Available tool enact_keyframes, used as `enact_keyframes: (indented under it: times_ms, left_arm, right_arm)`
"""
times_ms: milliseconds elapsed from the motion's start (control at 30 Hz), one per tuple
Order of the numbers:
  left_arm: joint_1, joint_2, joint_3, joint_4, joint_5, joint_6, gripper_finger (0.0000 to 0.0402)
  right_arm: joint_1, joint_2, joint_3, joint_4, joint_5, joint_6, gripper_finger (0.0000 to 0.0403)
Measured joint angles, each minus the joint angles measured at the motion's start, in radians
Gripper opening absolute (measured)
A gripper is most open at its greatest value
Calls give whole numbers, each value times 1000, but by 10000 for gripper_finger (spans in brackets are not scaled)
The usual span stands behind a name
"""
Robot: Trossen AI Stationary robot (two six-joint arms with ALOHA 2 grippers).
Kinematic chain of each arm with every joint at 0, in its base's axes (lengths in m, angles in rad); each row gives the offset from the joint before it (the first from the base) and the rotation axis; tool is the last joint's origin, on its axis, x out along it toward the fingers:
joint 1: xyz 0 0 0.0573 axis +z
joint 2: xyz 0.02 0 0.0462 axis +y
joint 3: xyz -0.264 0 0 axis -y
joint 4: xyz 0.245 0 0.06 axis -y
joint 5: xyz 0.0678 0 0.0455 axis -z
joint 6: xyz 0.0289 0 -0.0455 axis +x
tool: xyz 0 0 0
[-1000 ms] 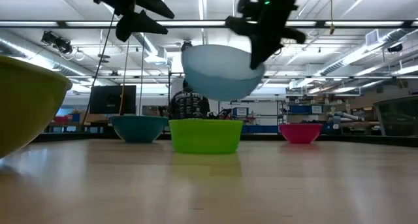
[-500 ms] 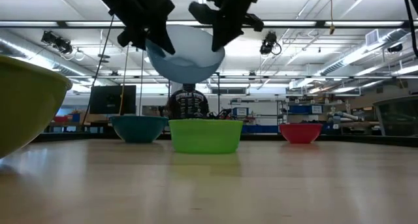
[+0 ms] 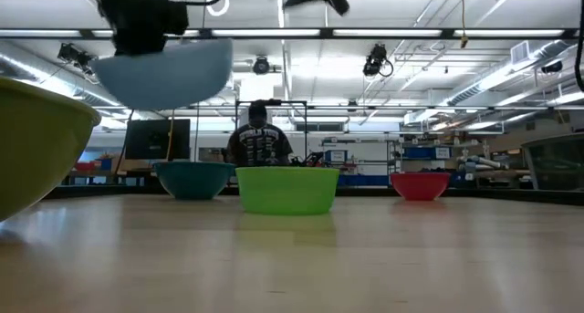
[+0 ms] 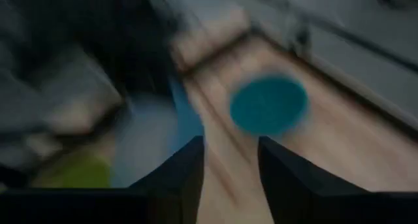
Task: Nest bowls inside each other
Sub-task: Stack the light blue bowl on top of the green bowl
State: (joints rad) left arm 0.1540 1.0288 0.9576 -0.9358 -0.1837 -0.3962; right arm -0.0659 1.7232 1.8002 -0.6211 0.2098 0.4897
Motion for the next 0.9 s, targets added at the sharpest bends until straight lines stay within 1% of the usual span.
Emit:
enact_keyframes:
  times_ms: [33,100,133,167,200,267,300,367,433,533,667,767,900]
  left_arm:
    - [-4,-4,6,-18,26,0,16]
    - [-12,-21,7,-138,70,0,15]
    - [-21,-29,4,-178,102,4,15]
    - [-35,-30,4,-180,144,5,15]
    - [-55,-30,5,-171,188,6,15]
    - [-111,-34,5,-192,305,2,15]
    - [-147,-36,2,-200,338,-15,15]
    - [-239,-38,-13,-174,344,-87,15]
    - [-337,-35,-46,-161,338,-151,15]
    - [-467,-35,-99,-70,331,-260,14]
    - [-572,-26,-171,35,306,-403,18]
    - [-603,-22,-205,62,269,-524,47]
    - [-617,-20,-228,63,256,-584,119]
  right_arm:
    - [-1,-9,1,41,-25,-7,159]
    - [0,-21,0,110,-87,-19,169]
    - [2,-19,-1,145,-100,-22,172]
    - [4,-17,-3,159,-100,-23,175]
    - [6,-14,-3,161,-85,-23,176]
    - [-1,-6,-4,150,-24,-22,176]
    - [-6,5,-7,140,8,-19,176]
    - [-17,28,-16,109,37,0,176]
    - [-24,61,-27,82,38,27,176]
    - [-35,92,-50,81,32,69,175]
    - [-79,157,-72,90,14,117,175]
    - [-109,219,-74,103,0,120,175]
    - [-143,297,-72,156,-31,133,175]
